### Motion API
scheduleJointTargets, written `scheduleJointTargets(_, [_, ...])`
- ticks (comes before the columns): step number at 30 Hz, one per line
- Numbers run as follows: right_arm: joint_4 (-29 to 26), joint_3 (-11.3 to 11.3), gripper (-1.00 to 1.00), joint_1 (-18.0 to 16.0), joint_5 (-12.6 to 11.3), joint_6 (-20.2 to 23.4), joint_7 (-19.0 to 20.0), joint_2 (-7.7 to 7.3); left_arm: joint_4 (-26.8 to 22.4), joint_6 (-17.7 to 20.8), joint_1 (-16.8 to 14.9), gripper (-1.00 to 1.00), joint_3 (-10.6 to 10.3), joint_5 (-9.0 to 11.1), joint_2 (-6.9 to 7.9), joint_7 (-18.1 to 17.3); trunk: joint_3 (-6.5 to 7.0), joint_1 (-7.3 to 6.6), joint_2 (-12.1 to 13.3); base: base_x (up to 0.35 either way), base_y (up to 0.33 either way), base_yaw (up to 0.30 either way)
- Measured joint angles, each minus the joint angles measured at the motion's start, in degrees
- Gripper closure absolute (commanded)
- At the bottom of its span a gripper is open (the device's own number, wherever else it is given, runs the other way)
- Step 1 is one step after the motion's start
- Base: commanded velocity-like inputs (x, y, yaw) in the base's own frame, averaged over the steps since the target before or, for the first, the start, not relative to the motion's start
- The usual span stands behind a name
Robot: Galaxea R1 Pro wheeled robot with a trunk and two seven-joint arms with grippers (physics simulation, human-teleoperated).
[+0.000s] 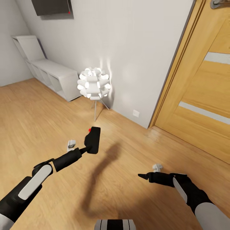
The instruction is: Attach the digital camera to the camera tripod in the bedroom.
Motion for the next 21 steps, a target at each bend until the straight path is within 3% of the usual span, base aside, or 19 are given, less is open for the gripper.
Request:
scheduleJointTargets(5, [0.0,0.02,-1.0,-0.01,0.04,0.05,-0.06,0.0,0.54,0.03,-0.01,1.0,0.16,0.02,-1.63,0.29,1.11,-0.13,0.07,0.0,0.0,0.0])
scheduleJointTargets(11, [0.0,-0.04,-1.0,-0.01,0.05,0.23,-0.19,0.08,0.52,0.05,-0.02,1.0,0.21,0.13,-1.94,5.03,2.44,-0.28,0.15,0.0,0.0,0.0])
scheduleJointTargets(21, [0.03,0.02,-1.0,0.0,0.12,0.19,-0.32,0.14,0.04,0.03,-0.02,1.0,0.21,0.16,-1.95,7.2,4.66,-0.54,0.28,0.0,0.0,0.0])
